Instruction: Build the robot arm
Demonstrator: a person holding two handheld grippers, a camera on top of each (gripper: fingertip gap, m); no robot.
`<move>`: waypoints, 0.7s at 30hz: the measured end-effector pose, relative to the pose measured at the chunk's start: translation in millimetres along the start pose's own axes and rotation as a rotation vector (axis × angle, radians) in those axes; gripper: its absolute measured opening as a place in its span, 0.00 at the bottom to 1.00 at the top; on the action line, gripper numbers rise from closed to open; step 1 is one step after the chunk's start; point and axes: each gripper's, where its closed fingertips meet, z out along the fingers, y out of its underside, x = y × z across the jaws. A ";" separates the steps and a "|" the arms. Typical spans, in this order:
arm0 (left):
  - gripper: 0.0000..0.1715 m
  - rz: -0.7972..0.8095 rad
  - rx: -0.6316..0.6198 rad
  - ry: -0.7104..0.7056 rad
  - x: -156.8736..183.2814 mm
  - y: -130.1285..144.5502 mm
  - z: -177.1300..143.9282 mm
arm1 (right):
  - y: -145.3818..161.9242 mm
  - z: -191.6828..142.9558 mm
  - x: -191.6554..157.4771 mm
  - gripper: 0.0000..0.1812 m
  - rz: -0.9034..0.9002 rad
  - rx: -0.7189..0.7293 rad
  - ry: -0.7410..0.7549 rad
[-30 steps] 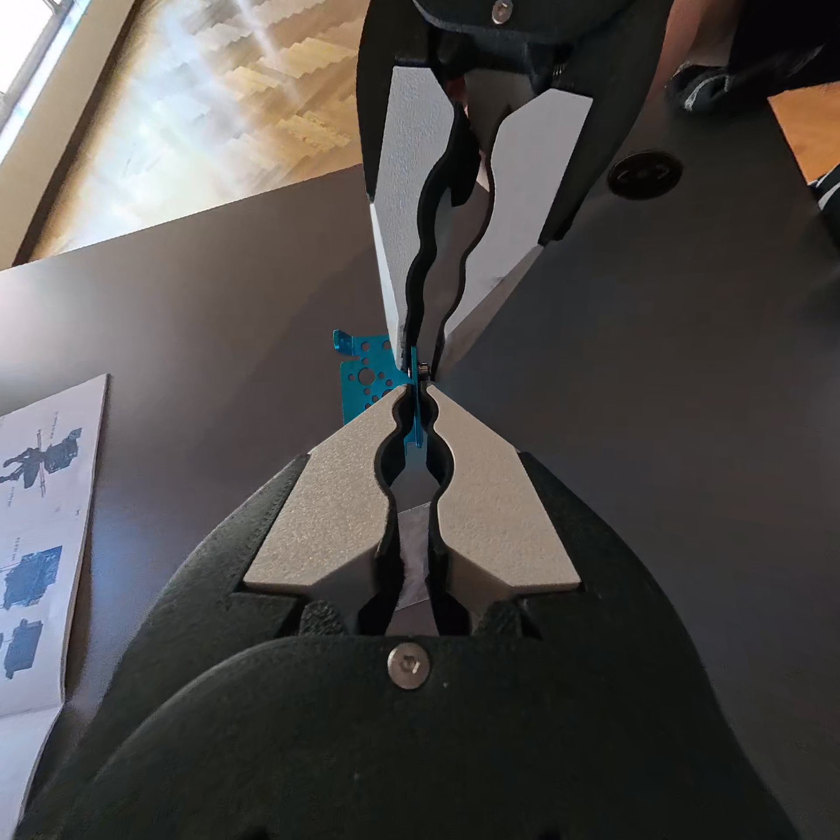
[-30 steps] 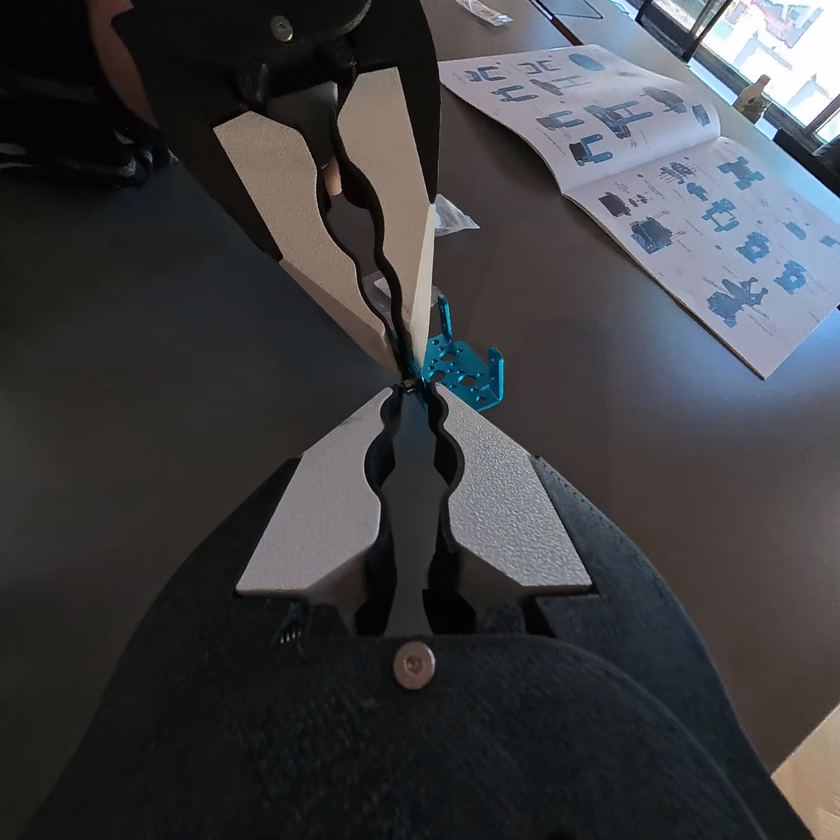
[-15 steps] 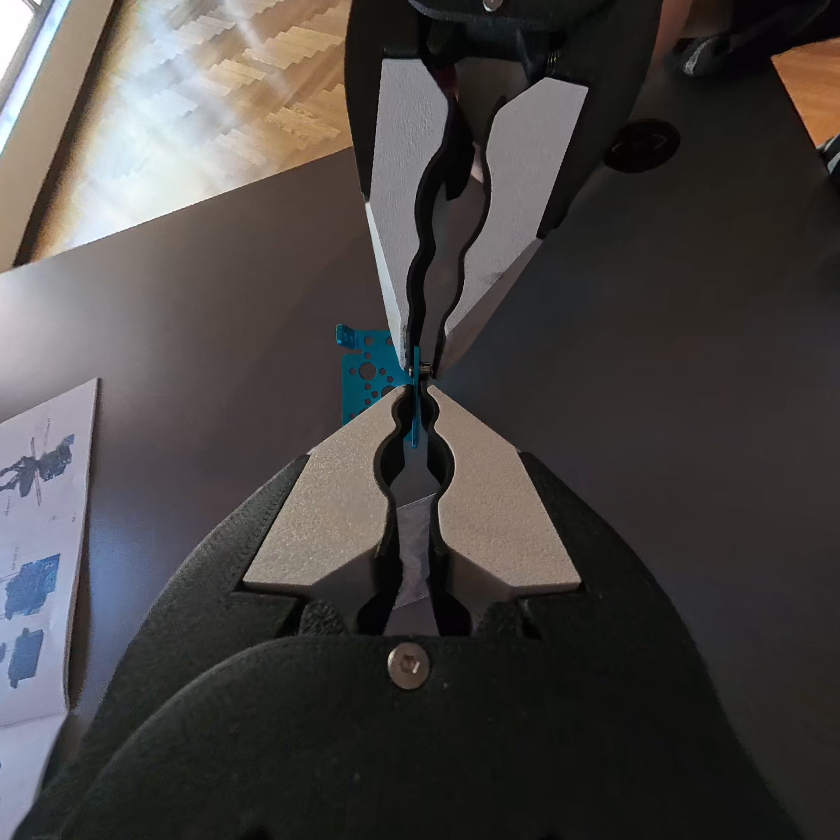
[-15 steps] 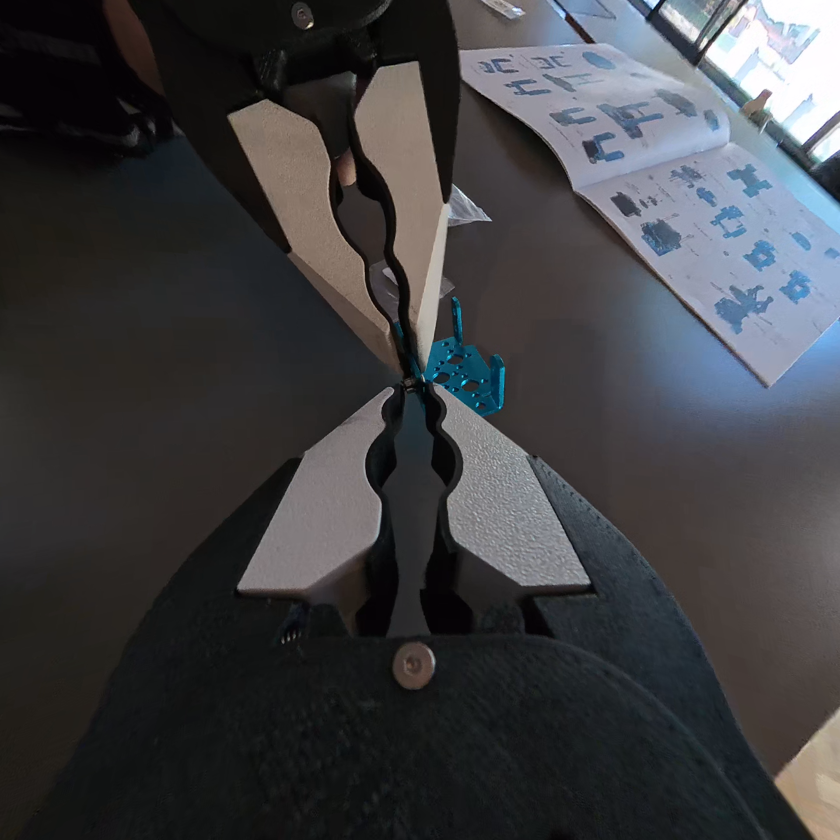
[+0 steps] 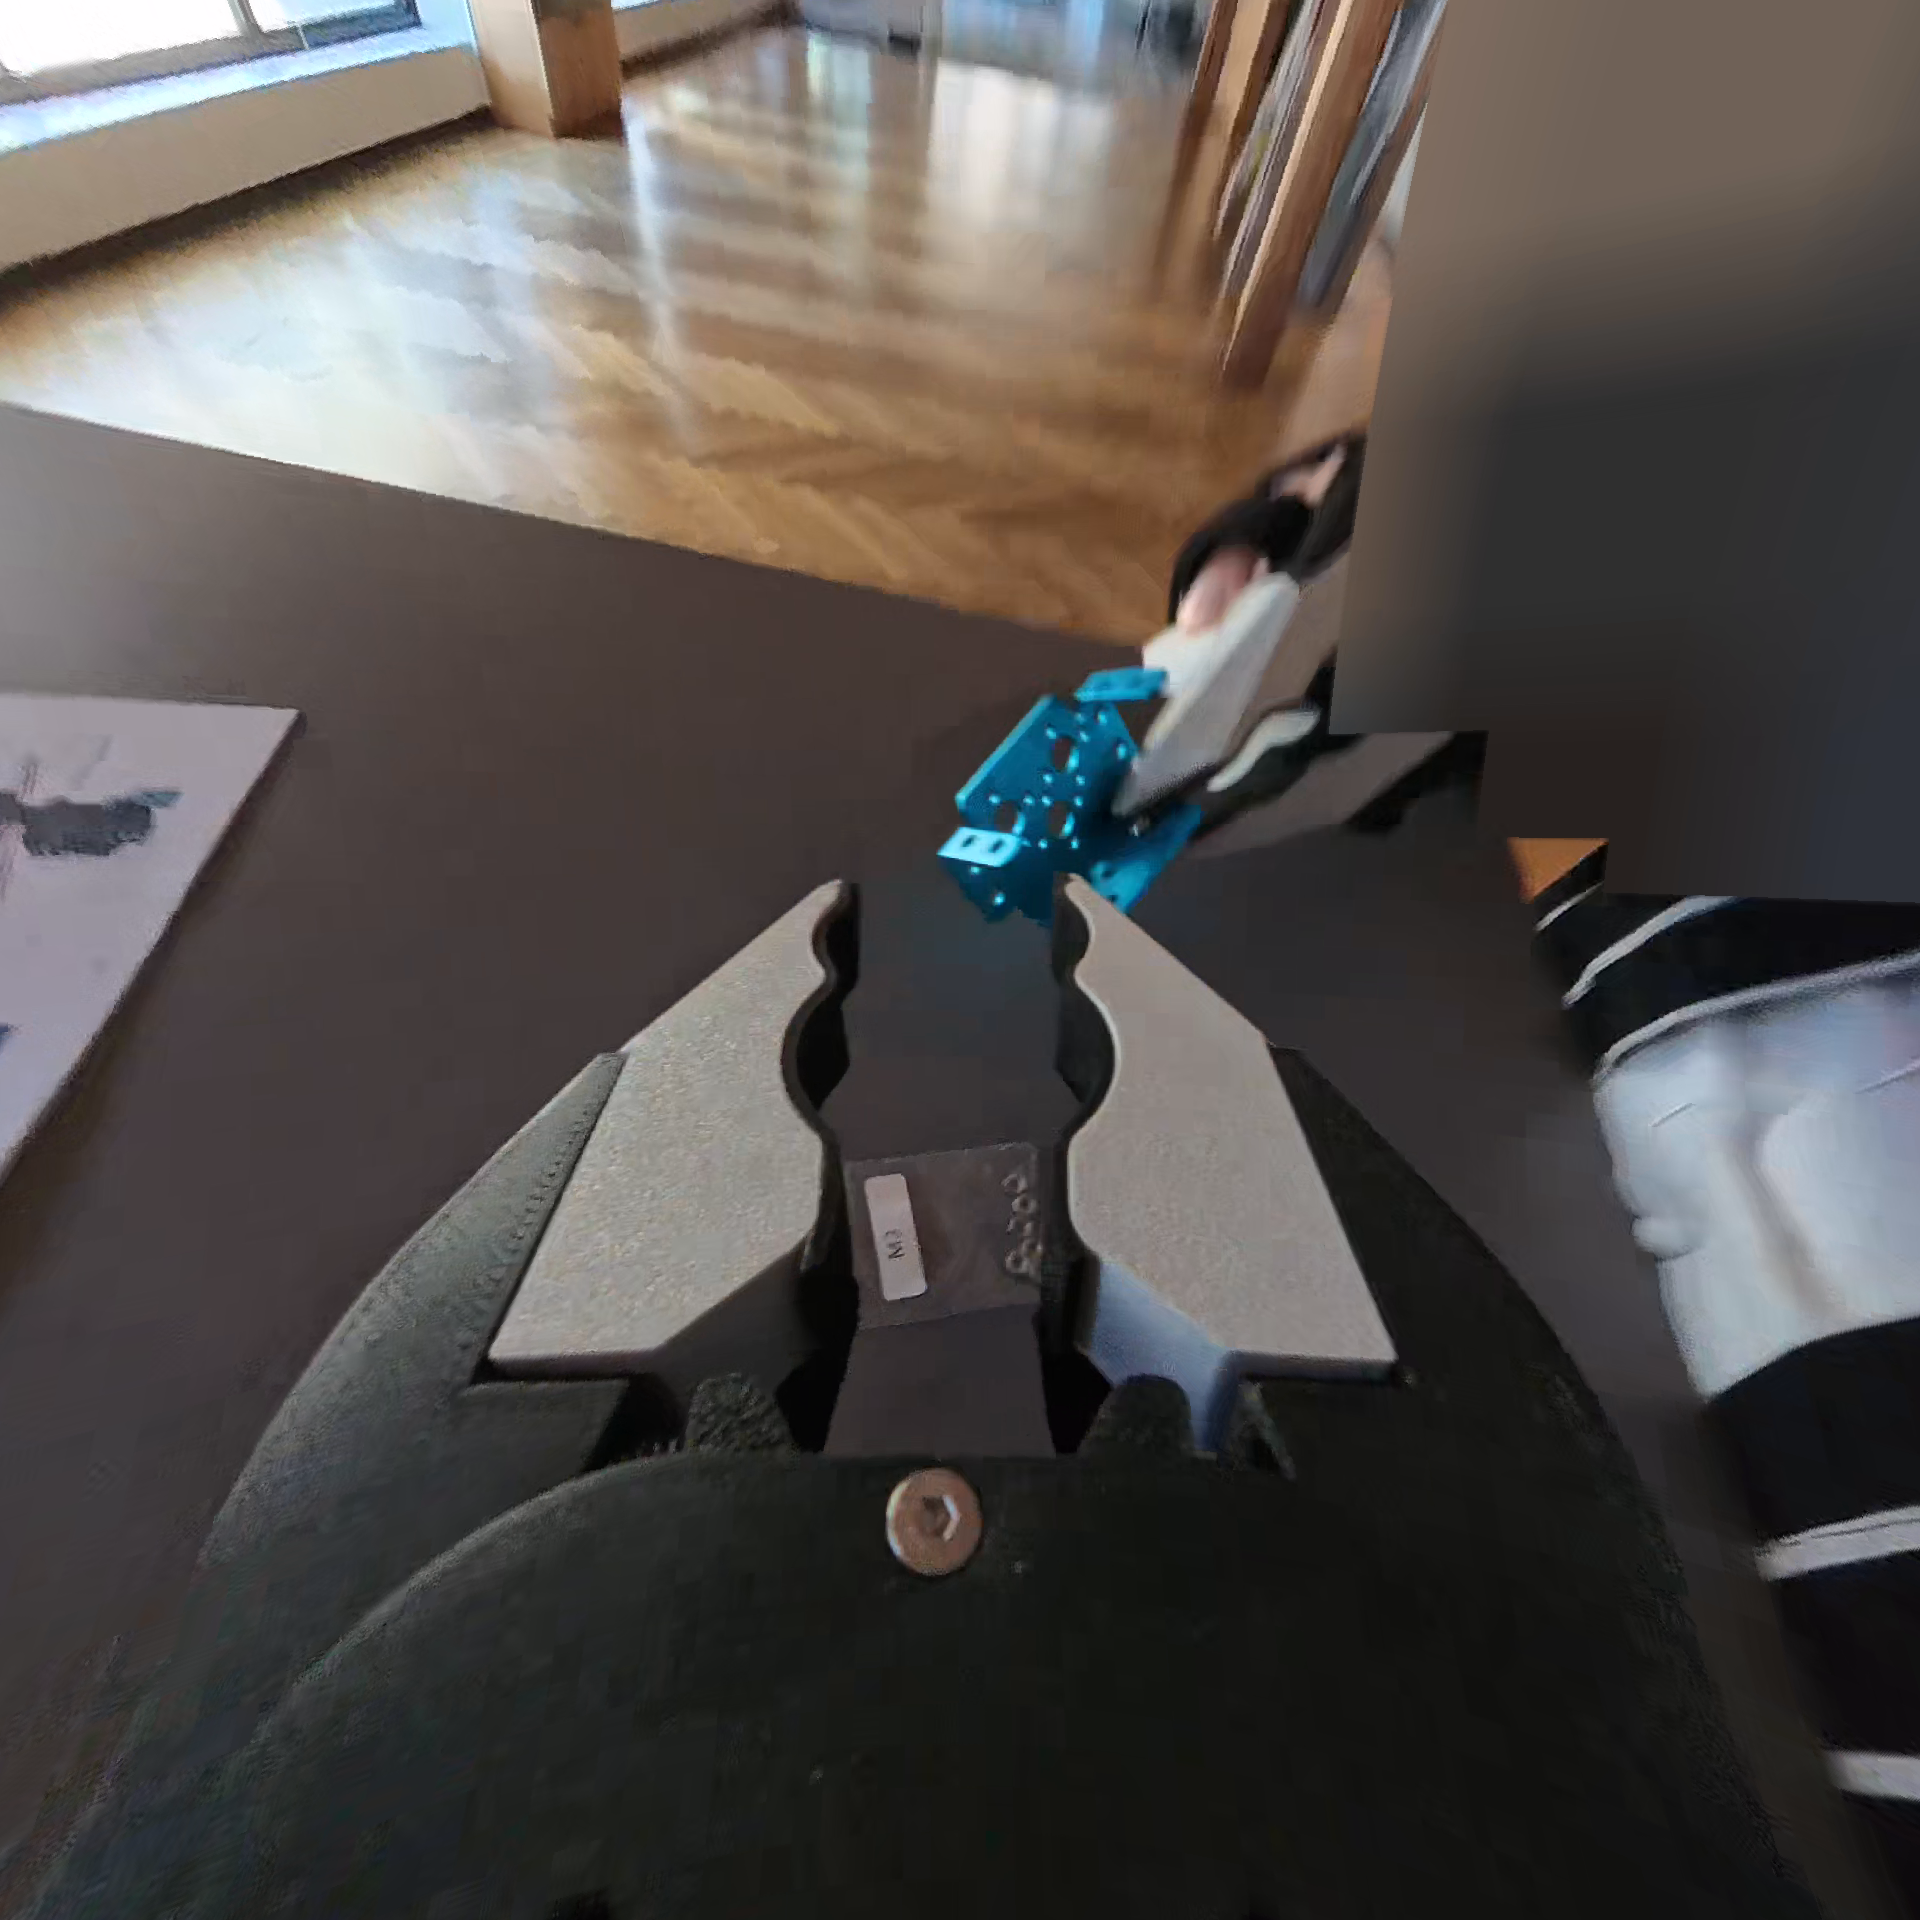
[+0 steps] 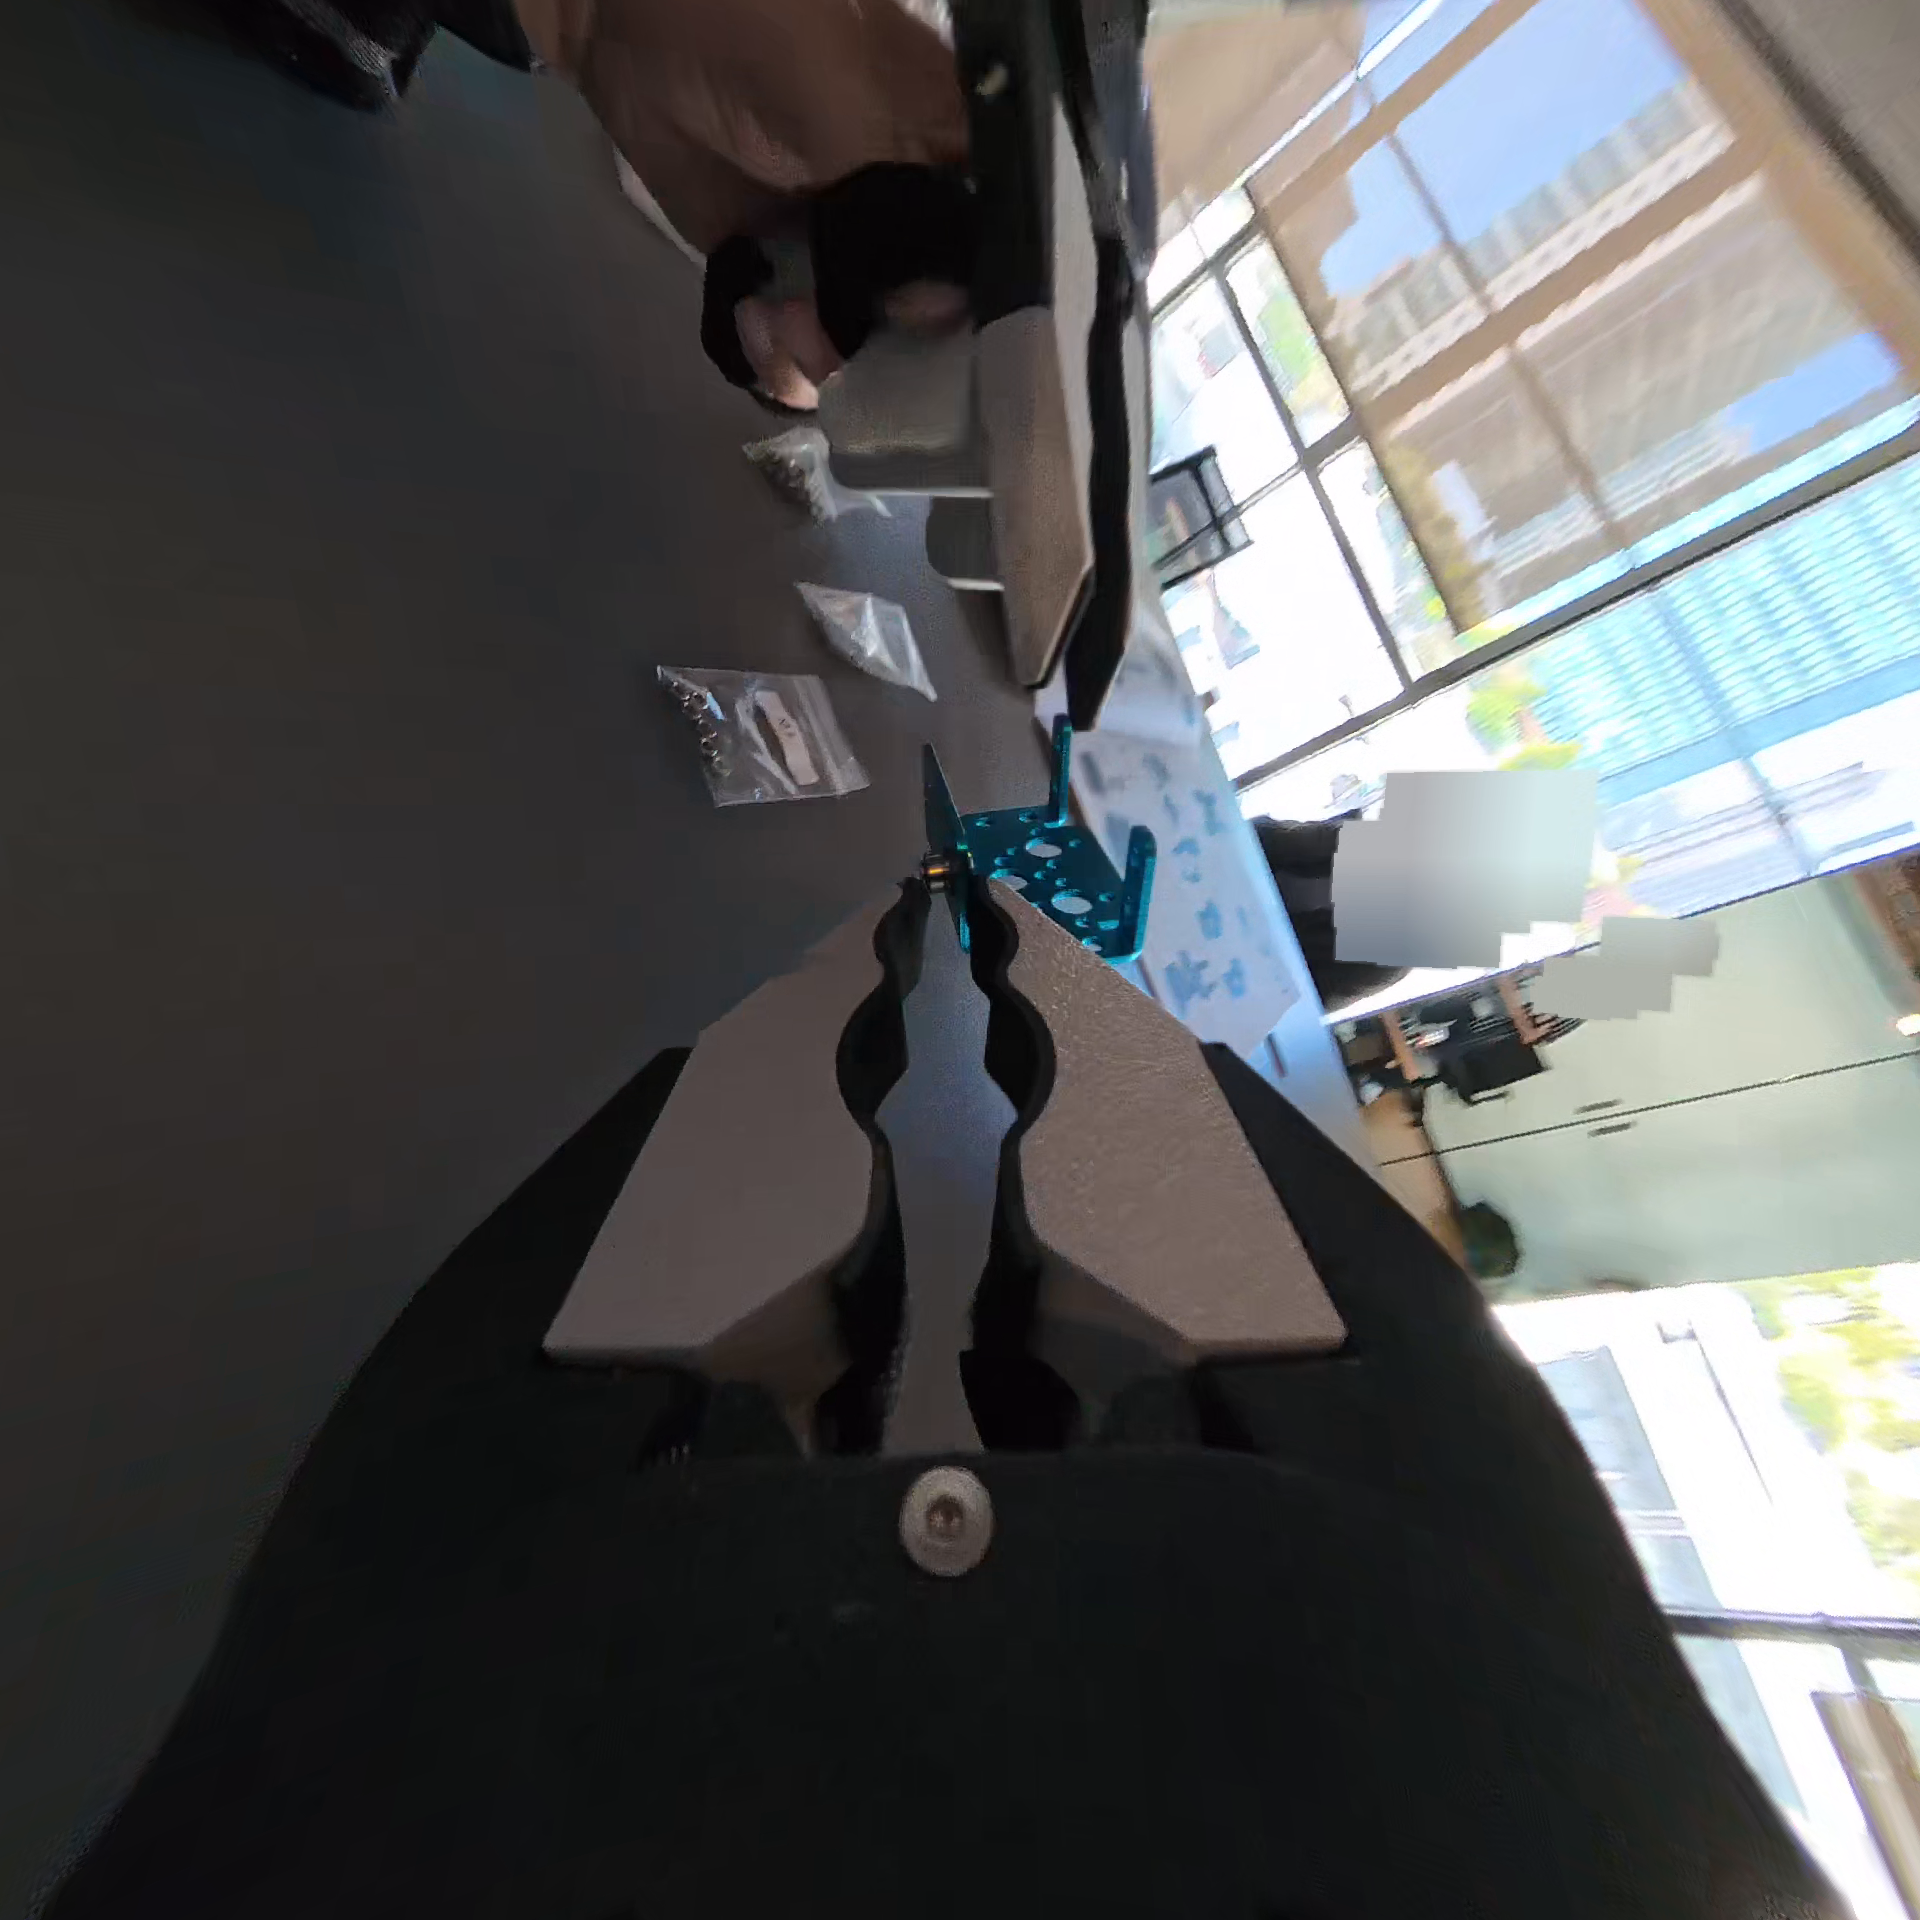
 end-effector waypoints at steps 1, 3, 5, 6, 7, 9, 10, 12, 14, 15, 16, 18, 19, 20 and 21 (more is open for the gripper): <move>0.24 -0.073 0.053 0.034 -2.0 -6.6 -5.2 | -3.2 -0.8 1.1 0.04 -0.021 0.013 0.016; 0.29 -0.175 0.131 0.082 -5.4 -13.4 -12.2 | -10.0 -2.1 2.4 0.04 -0.039 0.040 0.031; 0.33 -0.235 0.113 0.129 -4.0 -6.9 -12.2 | -22.3 -4.7 4.1 0.04 -0.044 0.098 0.039; 0.31 -0.262 0.106 0.179 1.9 -5.2 -11.4 | -29.1 -5.9 3.9 0.04 -0.046 0.132 0.035; 0.29 -0.294 0.111 0.246 10.9 -6.5 -10.8 | -35.3 -7.2 4.8 0.04 -0.058 0.163 0.041; 0.20 -0.356 0.136 0.374 28.4 -13.0 -11.1 | -47.4 -8.8 6.0 0.04 -0.090 0.227 0.044; 0.14 -0.377 0.155 0.426 36.2 -17.2 -12.6 | -52.5 -8.4 4.0 0.04 -0.095 0.259 0.027; 0.02 -0.393 0.180 0.485 50.1 -20.8 -16.3 | -57.7 -5.7 1.3 0.03 -0.086 0.303 -0.003; 0.00 -0.376 0.186 0.416 53.5 -17.6 -19.0 | -58.0 -1.7 -4.5 0.04 -0.053 0.317 -0.053; 0.00 -0.357 0.184 0.347 53.2 -14.1 -21.0 | -57.4 0.1 -6.8 0.04 -0.034 0.317 -0.067; 0.00 -0.347 0.182 0.281 53.6 -10.7 -24.1 | -58.9 0.2 -9.8 0.05 -0.024 0.329 -0.080; 0.00 -0.373 0.213 0.167 54.2 -7.2 -36.6 | -64.3 -1.8 -14.8 0.10 0.002 0.360 -0.104; 0.00 -0.394 0.244 0.111 53.6 -5.9 -47.9 | -65.8 -2.2 -17.3 0.11 0.027 0.371 -0.121; 0.00 -0.408 0.285 0.037 50.6 -4.4 -63.9 | -65.7 -2.0 -19.8 0.11 0.048 0.374 -0.139; 0.00 -0.415 0.335 -0.059 45.5 -2.2 -85.6 | -64.2 -1.0 -21.6 0.11 0.059 0.370 -0.150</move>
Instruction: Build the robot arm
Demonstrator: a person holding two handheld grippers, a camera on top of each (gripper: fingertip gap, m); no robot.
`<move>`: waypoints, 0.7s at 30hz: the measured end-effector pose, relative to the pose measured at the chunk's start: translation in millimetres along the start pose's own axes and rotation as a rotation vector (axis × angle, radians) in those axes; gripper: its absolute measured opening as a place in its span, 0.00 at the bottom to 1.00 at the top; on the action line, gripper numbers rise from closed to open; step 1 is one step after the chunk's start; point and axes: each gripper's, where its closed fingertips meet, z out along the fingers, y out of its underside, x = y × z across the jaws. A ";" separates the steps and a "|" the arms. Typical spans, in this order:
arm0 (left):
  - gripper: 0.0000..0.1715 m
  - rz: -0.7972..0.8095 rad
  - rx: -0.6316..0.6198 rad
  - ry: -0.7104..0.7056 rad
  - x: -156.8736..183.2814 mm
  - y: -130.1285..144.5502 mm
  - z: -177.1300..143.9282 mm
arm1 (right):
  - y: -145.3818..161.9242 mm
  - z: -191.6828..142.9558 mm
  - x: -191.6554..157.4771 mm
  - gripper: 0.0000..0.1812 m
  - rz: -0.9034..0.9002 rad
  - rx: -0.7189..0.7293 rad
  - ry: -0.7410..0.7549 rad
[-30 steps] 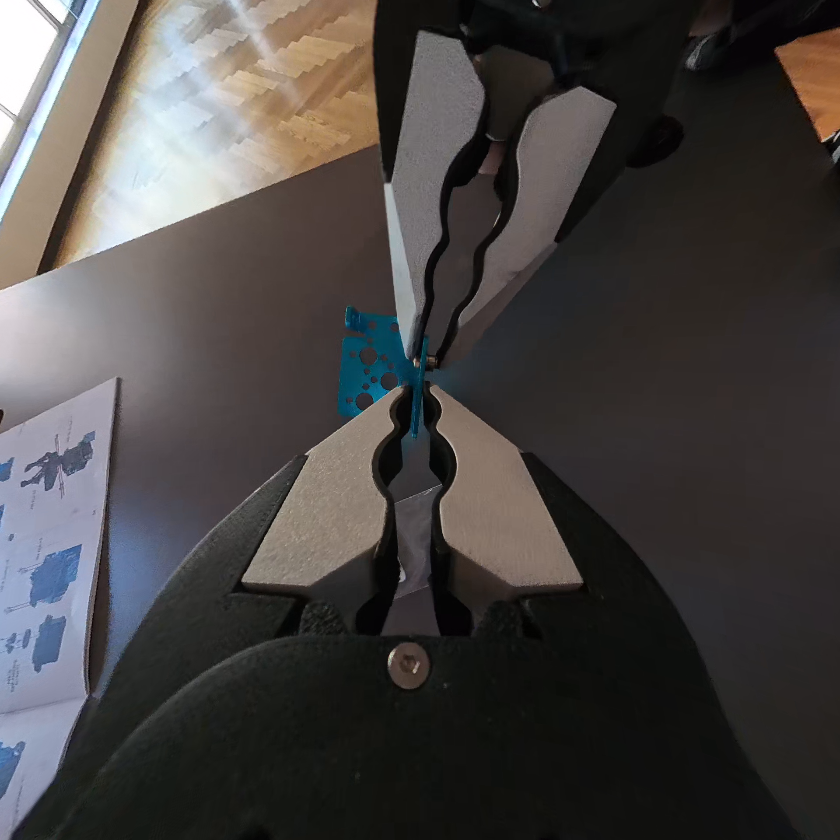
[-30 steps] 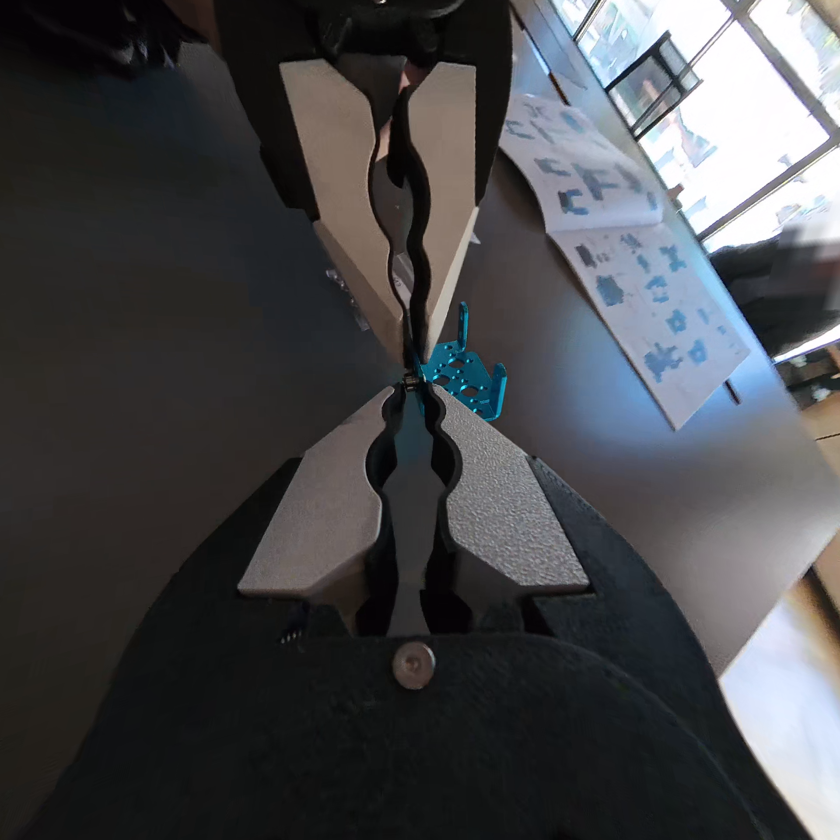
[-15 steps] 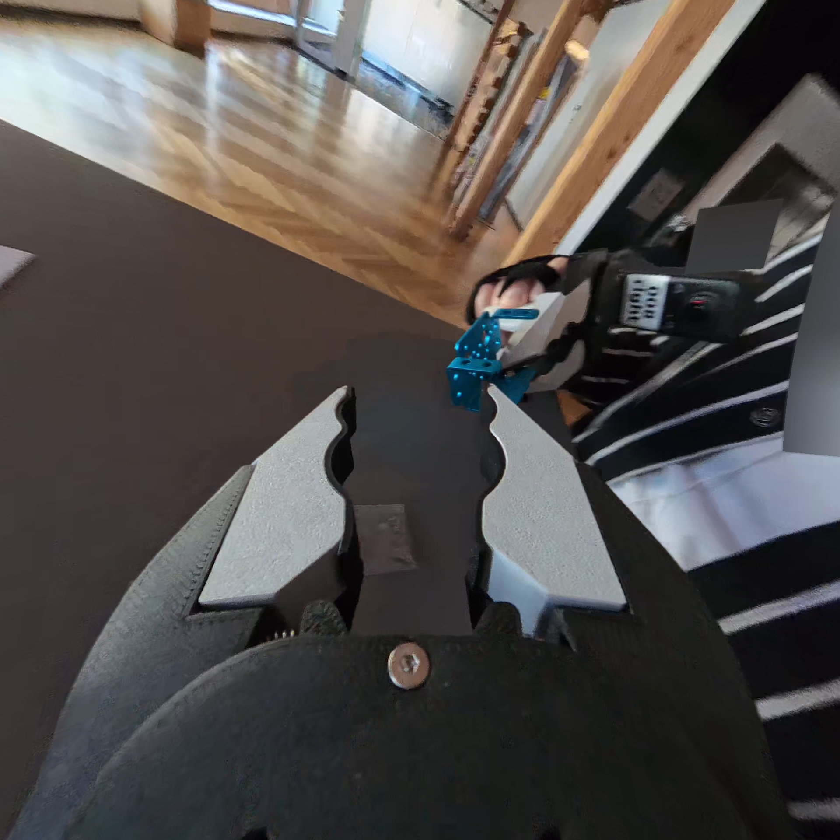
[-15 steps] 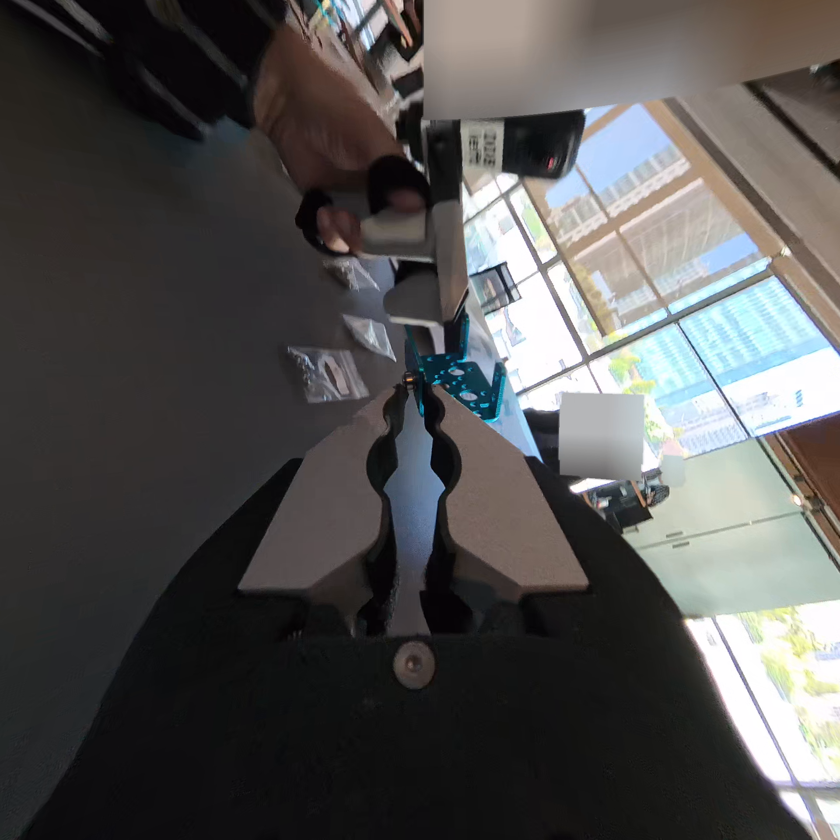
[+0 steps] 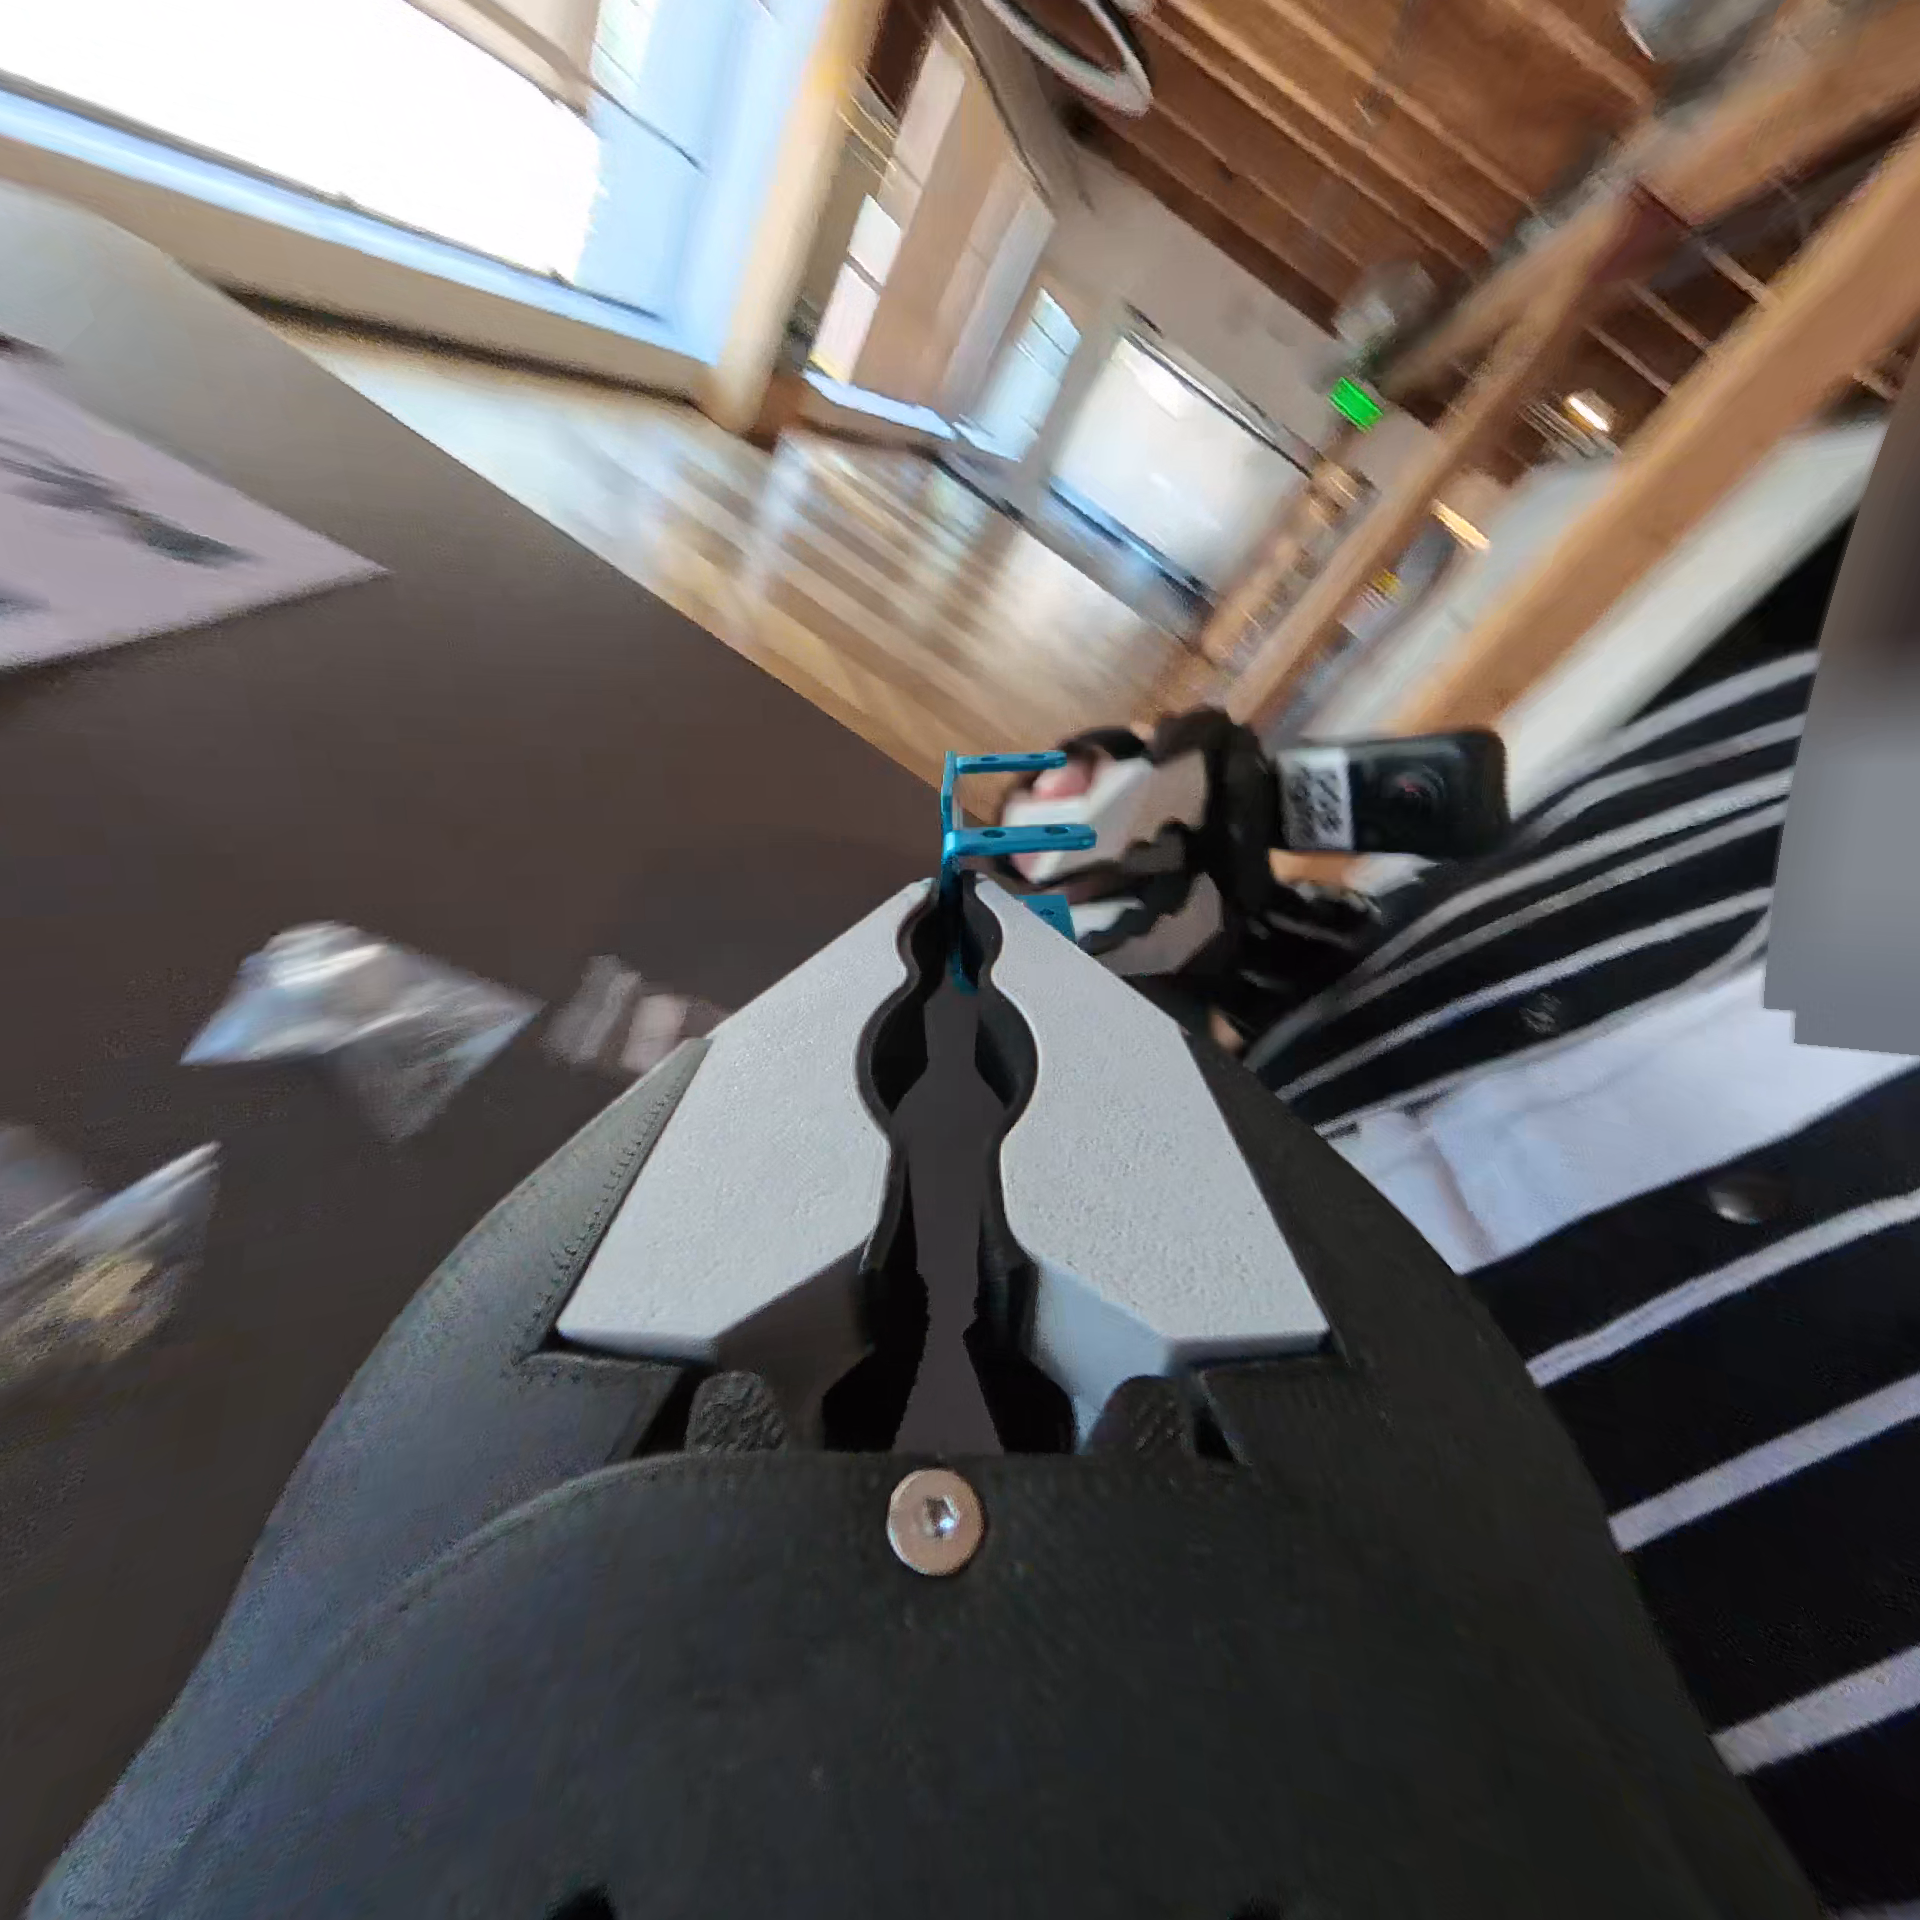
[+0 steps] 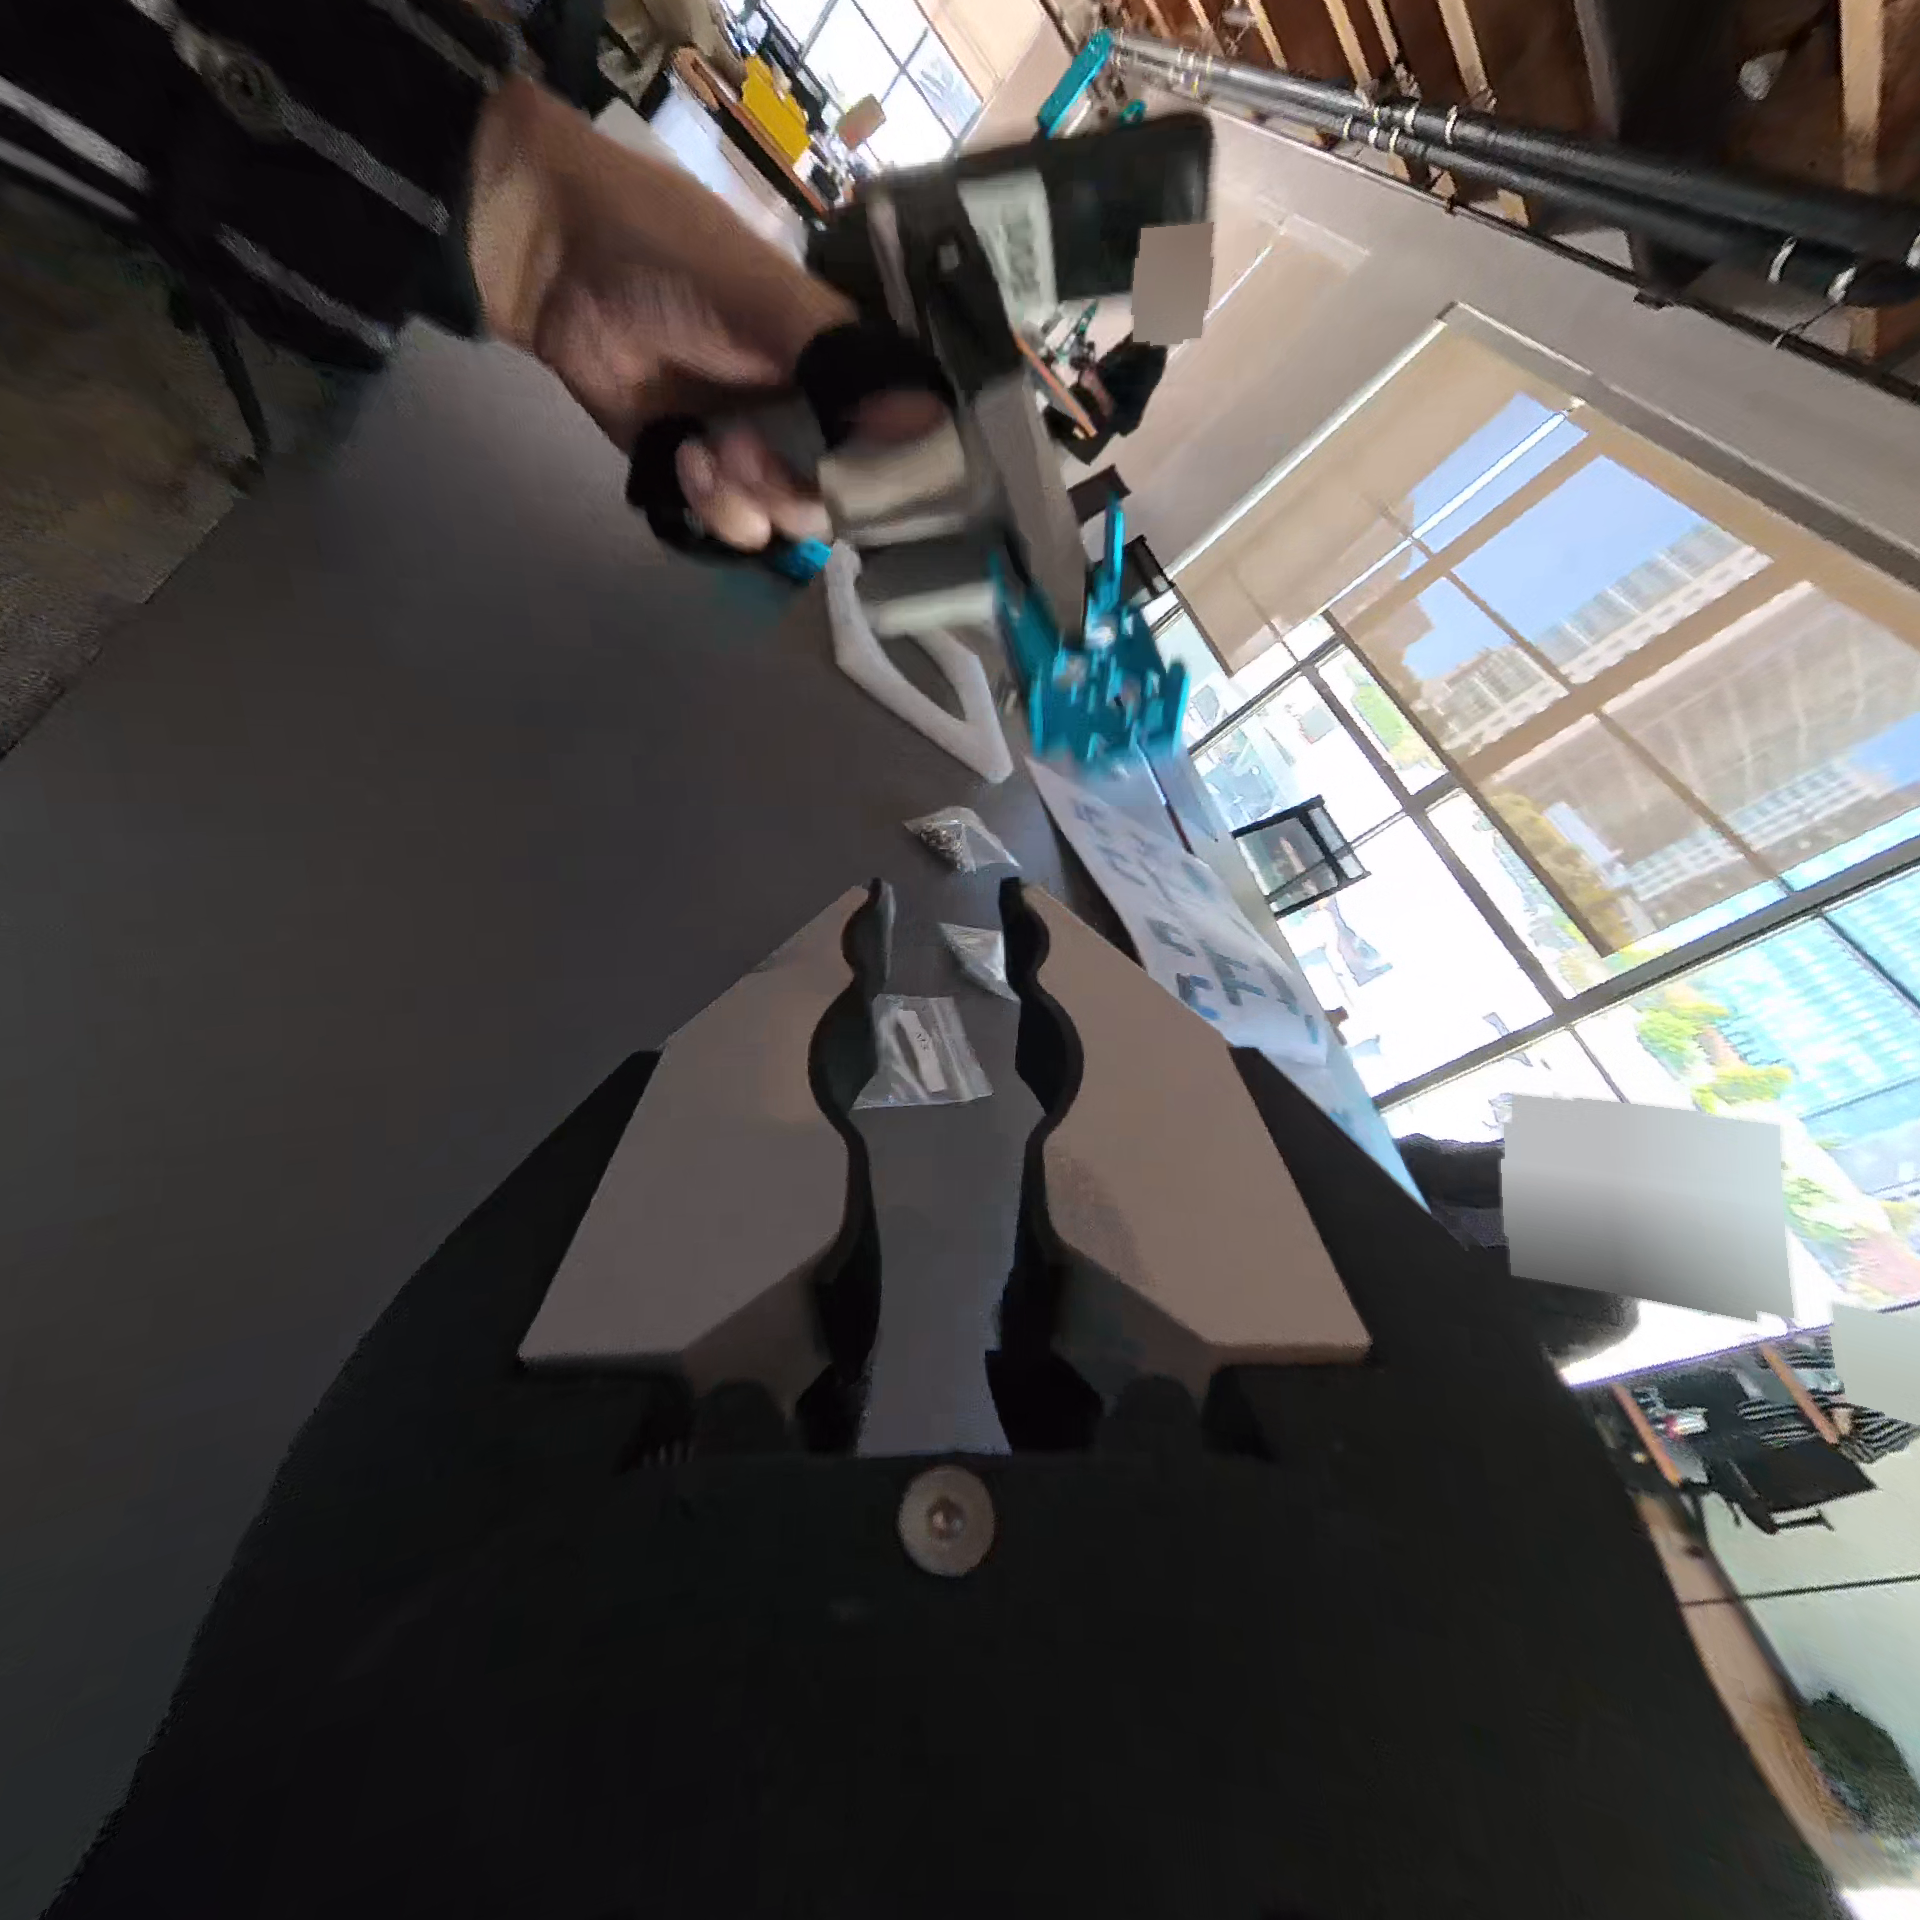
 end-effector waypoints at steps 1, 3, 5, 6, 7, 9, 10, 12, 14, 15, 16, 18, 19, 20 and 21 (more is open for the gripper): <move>0.00 0.011 0.078 -0.098 -7.1 -9.4 -26.8 | 3.3 0.7 -0.4 0.11 0.004 -0.011 -0.002; 0.00 0.054 0.237 -0.373 -28.6 -27.8 -100.6 | 9.8 1.4 1.5 0.11 0.001 -0.038 0.011; 0.00 0.174 0.270 -0.727 -52.2 -28.3 -188.6 | 13.2 2.6 3.7 0.11 0.016 -0.051 0.022; 0.00 0.233 0.238 -0.907 -63.9 -21.8 -230.9 | 15.4 3.5 4.5 0.11 0.022 -0.061 0.025; 0.00 0.268 0.196 -1.050 -73.1 -13.2 -266.3 | 17.6 4.1 5.2 0.11 0.023 -0.071 0.029; 0.00 0.276 0.123 -1.168 -83.9 3.3 -305.0 | 22.3 4.6 8.7 0.11 0.011 -0.096 0.053; 0.00 0.277 0.096 -1.192 -87.3 9.1 -314.2 | 24.5 4.5 10.8 0.11 0.006 -0.109 0.067; 0.00 0.316 0.029 -1.249 -93.9 18.5 -328.0 | 30.4 3.7 15.1 0.11 0.003 -0.139 0.095; 0.00 0.321 -0.057 -1.273 -104.3 32.9 -336.1 | 39.6 2.0 22.1 0.11 0.001 -0.185 0.133; 0.00 0.314 -0.092 -1.265 -109.0 40.0 -337.8 | 44.3 0.5 26.5 0.11 -0.001 -0.210 0.156; 0.00 0.311 -0.122 -1.254 -112.4 45.7 -339.0 | 48.5 -1.3 30.7 0.11 -0.003 -0.233 0.179; 0.00 0.320 -0.161 -1.226 -116.1 52.0 -340.2 | 54.5 -4.9 37.4 0.11 -0.003 -0.270 0.219; 0.00 0.320 -0.192 -1.210 -117.3 55.9 -340.3 | 57.2 -6.5 40.0 0.11 -0.003 -0.287 0.237; 0.00 0.325 -0.224 -1.199 -118.2 60.0 -340.7 | 60.0 -7.9 42.0 0.11 -0.005 -0.306 0.252; 0.00 0.338 -0.244 -1.192 -118.3 62.3 -341.0 | 63.2 -9.1 43.6 0.11 -0.010 -0.326 0.266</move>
